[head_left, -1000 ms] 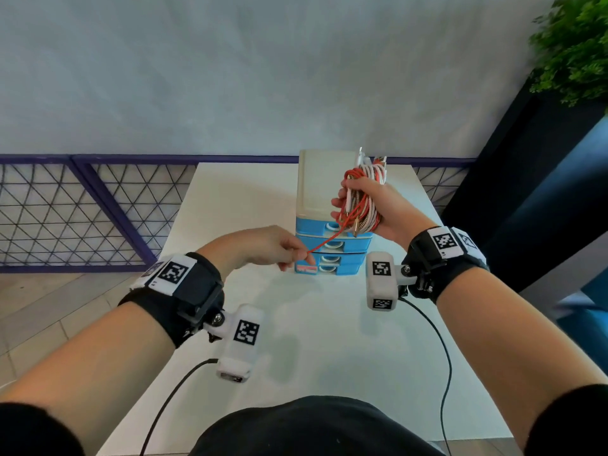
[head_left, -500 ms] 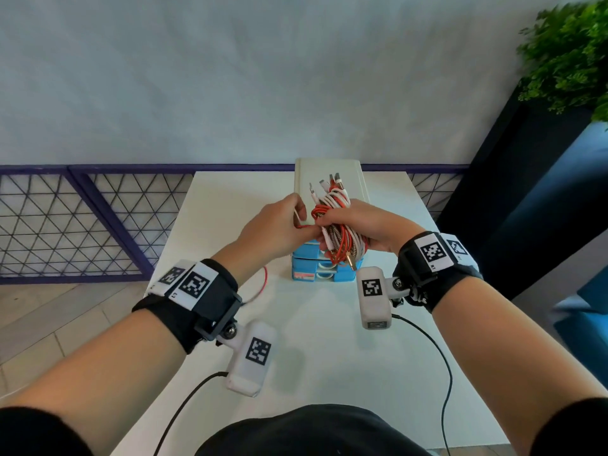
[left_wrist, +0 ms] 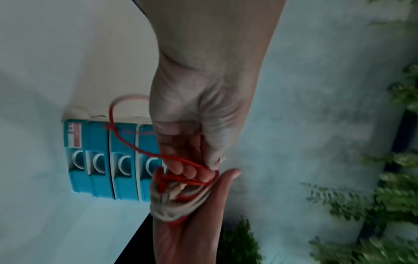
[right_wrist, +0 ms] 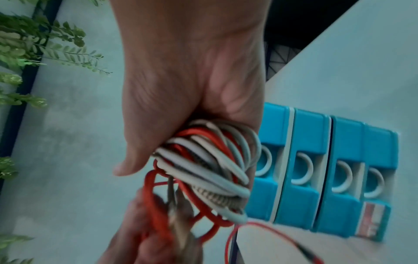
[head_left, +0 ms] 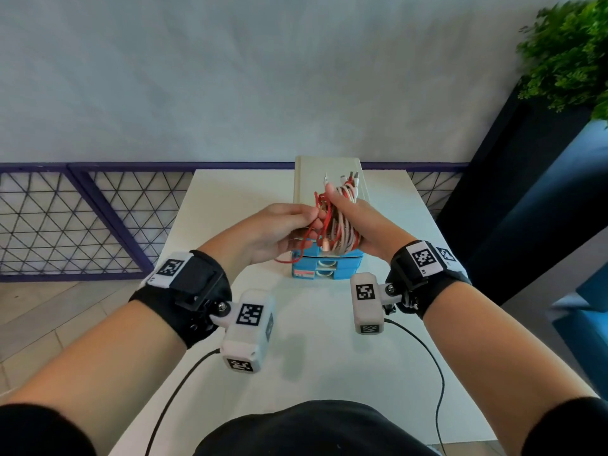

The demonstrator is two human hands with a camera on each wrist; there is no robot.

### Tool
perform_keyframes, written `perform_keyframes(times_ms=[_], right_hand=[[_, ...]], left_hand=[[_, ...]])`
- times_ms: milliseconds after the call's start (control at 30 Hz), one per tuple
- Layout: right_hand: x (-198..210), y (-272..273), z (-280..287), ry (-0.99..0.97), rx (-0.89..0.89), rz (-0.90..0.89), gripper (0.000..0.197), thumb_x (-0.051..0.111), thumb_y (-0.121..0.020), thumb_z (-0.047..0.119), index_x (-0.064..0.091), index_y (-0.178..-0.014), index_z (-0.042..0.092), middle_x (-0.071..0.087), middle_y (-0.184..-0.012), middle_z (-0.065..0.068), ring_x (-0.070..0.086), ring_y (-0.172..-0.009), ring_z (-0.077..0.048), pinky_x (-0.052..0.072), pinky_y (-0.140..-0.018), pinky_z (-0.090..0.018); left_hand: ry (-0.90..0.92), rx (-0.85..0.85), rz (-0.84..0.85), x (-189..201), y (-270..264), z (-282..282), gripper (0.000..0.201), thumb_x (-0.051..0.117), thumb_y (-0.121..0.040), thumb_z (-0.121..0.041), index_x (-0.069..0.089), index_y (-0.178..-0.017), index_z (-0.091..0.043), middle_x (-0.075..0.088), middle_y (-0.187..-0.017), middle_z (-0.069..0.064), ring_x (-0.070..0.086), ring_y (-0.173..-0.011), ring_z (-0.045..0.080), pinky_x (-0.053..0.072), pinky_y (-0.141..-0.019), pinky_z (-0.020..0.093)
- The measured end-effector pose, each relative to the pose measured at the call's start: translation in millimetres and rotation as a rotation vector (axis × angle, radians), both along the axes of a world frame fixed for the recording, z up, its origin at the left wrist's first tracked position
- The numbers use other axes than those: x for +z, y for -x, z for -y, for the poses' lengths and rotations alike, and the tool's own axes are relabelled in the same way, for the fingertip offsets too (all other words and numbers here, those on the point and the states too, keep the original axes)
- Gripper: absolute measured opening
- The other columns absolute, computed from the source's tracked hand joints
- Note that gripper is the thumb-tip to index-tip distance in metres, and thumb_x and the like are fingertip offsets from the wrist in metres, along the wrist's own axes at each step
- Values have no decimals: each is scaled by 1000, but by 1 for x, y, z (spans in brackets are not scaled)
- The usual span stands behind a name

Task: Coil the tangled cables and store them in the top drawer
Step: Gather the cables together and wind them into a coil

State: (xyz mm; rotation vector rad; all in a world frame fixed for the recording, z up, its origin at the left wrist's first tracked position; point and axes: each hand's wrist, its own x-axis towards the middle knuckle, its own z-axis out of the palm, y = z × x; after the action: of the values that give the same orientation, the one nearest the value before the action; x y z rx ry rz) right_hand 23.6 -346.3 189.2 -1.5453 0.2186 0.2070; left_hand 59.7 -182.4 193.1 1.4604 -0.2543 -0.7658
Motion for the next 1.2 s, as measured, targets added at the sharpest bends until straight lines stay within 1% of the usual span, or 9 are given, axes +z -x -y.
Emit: perform_keyframes(times_ms=[167, 267, 367, 500, 600, 733, 900, 1033, 1200], right_hand=[[-1, -3, -9, -53, 33, -34, 37, 75, -79, 36, 64, -92, 2, 64, -80, -22, 65, -73, -33, 58, -71, -39], [0, -5, -10, 43, -38, -16, 14, 69, -84, 16, 63, -81, 4, 62, -60, -11, 62, -52, -21, 55, -53, -30], [1, -9, -10, 74, -166, 52, 11, 65, -85, 12, 60, -77, 7, 63, -59, -6, 62, -50, -17, 53, -53, -31], [6, -14, 9, -109, -328, 141, 8, 60, -89, 7, 53, -86, 6, 64, -66, -8, 66, -60, -22, 59, -72, -44], [17, -11, 22, -207, -312, 160, 7, 55, -92, 7, 52, -86, 6, 64, -66, -9, 67, -63, -22, 56, -83, -46], [25, -5, 20, -195, -195, 82, 5, 55, -92, 5, 56, -89, 0, 65, -78, -15, 67, -72, -25, 57, -82, -44], [30, 2, 2, -48, 11, -29, 13, 57, -89, 2, 59, -99, -5, 69, -93, -21, 68, -77, -27, 59, -75, -39], [28, 4, -5, 158, 106, -64, 25, 65, -85, 11, 62, -106, -3, 69, -91, -23, 70, -81, -30, 58, -80, -42], [32, 14, -4, 222, 150, -34, 12, 58, -89, 10, 63, -88, -1, 70, -74, -14, 68, -66, -20, 58, -73, -35]], left_hand=[[-80, -23, 85, 0, 4, 10, 12, 58, -91, -16, 67, -87, -9, 69, -64, -3, 62, -55, 7, 53, -54, 17], [-116, -38, 36, 1, 6, 9, 13, 55, -93, -21, 64, -88, -13, 62, -63, -4, 56, -48, 5, 52, -51, 17], [-106, -101, -73, 3, 6, 5, 25, 43, -99, -31, 53, -80, -17, 40, -51, -8, 37, -40, 6, 37, -41, 17], [-192, -349, -188, -3, 4, -19, 34, 34, -101, -35, 45, -72, -22, 26, -53, -8, 25, -45, 9, 31, -48, 17], [-328, -462, -93, -11, 0, -36, 33, 35, -101, -31, 52, -75, -20, 29, -61, -4, 26, -51, 11, 30, -53, 20], [-656, -334, 440, -5, -5, -30, 23, 50, -96, -30, 67, -81, -23, 51, -65, -5, 43, -61, 11, 34, -61, 25], [-626, -67, 772, 6, -9, -4, 8, 66, -86, -23, 70, -82, -17, 63, -74, -6, 52, -69, 10, 39, -66, 25], [-661, 7, 857, 9, -7, 7, 9, 68, -82, -18, 66, -89, -13, 65, -80, -1, 57, -72, 14, 35, -52, 13], [-770, 91, 652, 10, -7, 8, 26, 69, -77, -41, 51, -81, -22, 58, -77, -1, 53, -64, 14, 38, -51, 25]])
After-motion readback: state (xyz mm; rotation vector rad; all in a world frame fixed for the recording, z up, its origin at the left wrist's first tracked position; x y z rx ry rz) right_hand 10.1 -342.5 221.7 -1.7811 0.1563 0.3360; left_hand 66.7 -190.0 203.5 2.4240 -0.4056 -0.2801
